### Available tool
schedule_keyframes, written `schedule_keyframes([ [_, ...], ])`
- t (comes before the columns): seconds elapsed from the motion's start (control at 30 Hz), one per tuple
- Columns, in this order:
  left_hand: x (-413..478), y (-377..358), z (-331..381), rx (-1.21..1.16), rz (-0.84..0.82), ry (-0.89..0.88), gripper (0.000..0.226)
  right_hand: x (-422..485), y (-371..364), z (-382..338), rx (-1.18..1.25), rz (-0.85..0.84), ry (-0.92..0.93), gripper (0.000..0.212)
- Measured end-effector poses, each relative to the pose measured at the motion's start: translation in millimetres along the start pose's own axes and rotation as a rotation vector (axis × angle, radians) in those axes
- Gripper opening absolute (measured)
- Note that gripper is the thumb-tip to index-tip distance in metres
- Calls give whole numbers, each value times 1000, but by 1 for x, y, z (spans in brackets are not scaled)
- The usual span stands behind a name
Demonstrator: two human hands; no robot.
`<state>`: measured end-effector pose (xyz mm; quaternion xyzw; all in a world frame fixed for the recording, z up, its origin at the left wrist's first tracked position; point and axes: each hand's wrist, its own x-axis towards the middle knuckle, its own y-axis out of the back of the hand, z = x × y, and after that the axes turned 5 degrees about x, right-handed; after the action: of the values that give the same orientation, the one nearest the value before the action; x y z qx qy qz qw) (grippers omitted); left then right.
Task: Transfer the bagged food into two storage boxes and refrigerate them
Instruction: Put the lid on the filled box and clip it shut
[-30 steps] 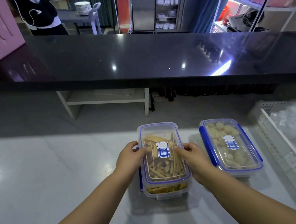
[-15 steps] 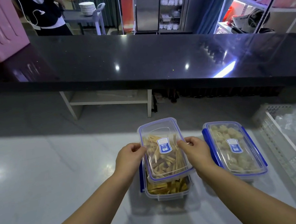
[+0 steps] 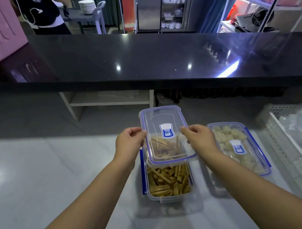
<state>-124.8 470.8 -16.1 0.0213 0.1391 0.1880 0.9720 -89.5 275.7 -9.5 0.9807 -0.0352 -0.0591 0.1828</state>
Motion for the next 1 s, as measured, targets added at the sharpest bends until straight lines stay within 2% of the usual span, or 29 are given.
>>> schedule_keyframes([
  [0.03, 2, 1, 2, 1, -8, 10, 25, 0, 0, -3, 18, -25, 0, 20],
  [0.13, 2, 5, -2, 25, -36, 87, 25, -2, 1, -3, 31, -105, -28, 48],
  [0.17, 1, 7, -6, 22, -47, 117, 26, -3, 3, 0, 26, -121, -33, 51],
  [0.37, -7, 8, -18, 12, -112, 206, 21, -9, 2, 17, 47, -180, -73, 50],
  [0.47, -6, 9, -8, 1, -104, 150, 12, -8, 3, 16, -26, -178, -30, 49],
  [0.53, -3, 11, 5, -12, -88, 77, 15, -4, 4, 9, -51, -153, 44, 41],
  [0.63, 4, 12, 28, -44, -72, -57, 21, 8, 6, -11, -44, -79, 175, 32],
  [0.77, 18, 8, 48, -18, -10, -186, 17, 28, 3, -34, -229, 65, 325, 20],
  [0.87, 28, 4, 44, -6, 33, -190, 17, 38, -3, -34, -349, 60, 335, 23],
  [1.0, 34, 2, 24, 2, 37, -133, 19, 39, -8, -19, -386, 6, 305, 23],
])
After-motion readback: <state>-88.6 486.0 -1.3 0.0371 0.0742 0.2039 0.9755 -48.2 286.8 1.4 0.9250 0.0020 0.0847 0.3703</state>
